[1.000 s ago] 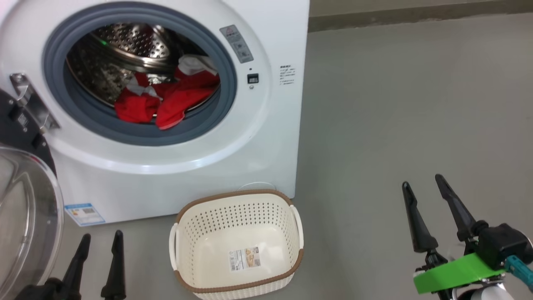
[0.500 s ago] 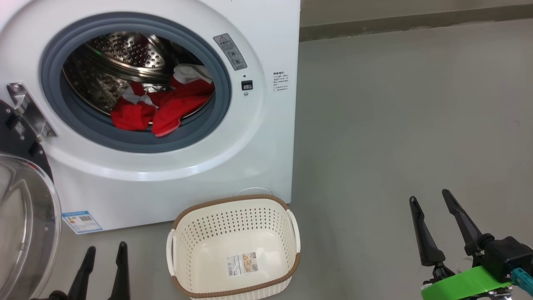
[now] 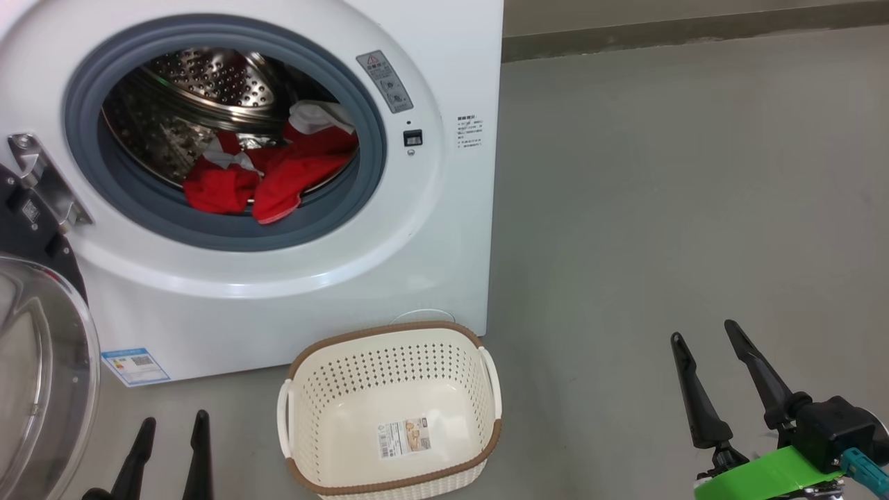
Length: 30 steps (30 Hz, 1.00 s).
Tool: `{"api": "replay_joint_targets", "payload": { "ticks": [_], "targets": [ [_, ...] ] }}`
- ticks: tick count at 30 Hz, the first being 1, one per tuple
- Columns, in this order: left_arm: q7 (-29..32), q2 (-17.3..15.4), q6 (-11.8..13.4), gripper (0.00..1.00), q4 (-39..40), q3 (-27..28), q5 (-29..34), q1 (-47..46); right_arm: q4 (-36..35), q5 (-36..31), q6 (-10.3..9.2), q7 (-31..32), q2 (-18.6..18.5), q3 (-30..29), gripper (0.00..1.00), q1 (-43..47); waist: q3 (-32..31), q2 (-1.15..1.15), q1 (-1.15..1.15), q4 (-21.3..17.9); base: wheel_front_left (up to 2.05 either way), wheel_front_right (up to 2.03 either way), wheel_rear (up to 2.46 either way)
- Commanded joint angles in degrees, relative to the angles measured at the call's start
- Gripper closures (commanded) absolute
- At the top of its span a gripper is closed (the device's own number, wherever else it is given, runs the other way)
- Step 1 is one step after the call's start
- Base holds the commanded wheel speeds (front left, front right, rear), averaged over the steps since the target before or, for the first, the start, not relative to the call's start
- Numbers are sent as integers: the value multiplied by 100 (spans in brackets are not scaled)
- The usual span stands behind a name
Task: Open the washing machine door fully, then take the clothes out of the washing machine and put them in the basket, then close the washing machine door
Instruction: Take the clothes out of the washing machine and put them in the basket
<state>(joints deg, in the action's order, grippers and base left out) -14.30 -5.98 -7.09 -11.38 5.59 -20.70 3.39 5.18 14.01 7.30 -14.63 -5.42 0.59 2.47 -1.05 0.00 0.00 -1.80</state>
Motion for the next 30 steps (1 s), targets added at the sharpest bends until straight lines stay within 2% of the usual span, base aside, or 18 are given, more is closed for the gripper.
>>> {"api": "replay_joint_targets", "payload": {
  "ticks": [1,19,30],
  "targets": [
    [-70,-68,-4,0,104,234,68,-157,-121,-37,19,-37,-76,132,0,-157,-2,0,0,-8,73,-73,0],
    [-70,29,-26,0,243,318,-24,-218,-106,4,19,-37,-93,154,0,-179,44,0,0,0,147,-147,0],
    [-70,37,-34,0,246,252,-24,-166,-122,-21,19,-37,-82,159,0,-167,12,0,0,35,34,-34,0]
  ]
}}
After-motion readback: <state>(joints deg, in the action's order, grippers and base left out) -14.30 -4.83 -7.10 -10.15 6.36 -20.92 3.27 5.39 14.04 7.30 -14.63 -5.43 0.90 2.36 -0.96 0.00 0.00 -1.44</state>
